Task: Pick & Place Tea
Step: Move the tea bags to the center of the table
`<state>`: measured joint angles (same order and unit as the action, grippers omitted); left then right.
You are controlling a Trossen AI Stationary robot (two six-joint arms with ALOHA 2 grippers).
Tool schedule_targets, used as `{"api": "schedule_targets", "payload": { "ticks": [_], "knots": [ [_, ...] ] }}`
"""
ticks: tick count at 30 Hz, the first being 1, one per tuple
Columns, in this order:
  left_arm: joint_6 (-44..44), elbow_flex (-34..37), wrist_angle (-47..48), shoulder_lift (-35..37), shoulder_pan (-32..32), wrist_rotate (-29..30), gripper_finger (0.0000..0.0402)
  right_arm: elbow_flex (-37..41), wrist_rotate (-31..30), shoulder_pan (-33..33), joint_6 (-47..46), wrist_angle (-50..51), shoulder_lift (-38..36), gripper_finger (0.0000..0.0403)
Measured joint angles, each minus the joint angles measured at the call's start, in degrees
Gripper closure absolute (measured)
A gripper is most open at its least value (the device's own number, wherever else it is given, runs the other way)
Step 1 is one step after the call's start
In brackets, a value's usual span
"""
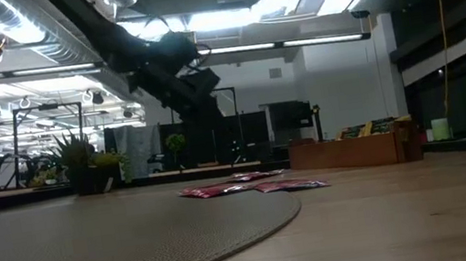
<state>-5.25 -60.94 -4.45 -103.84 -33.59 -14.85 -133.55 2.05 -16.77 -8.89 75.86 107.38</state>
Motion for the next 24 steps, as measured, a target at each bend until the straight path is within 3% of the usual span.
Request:
{"api": "schedule_targets", "payload": {
  "ticks": [5,11,16,24],
  "knots": [
    [-0.2,-3.2,0.0,-4.0,0.7,3.1,0.0399,7.6,-0.5,1.2,0.0,-1.5,-4.9,0.0401],
    [-0.5,-7.0,1.6,-9.2,1.8,8.0,0.0399,30.7,6.3,1.5,-3.9,-17.1,-17.0,0.0401],
    [-2.6,-8.1,3.5,-12.9,2.8,11.2,0.0399,46.8,7.0,1.6,-10.2,-29.2,-26.5,0.0401],
    [-2.8,-8.4,7.3,-14.3,6.2,12.8,0.0399,57.1,7.2,4.4,-13.9,-32.7,-32.5,0.0401]
  ]
}}
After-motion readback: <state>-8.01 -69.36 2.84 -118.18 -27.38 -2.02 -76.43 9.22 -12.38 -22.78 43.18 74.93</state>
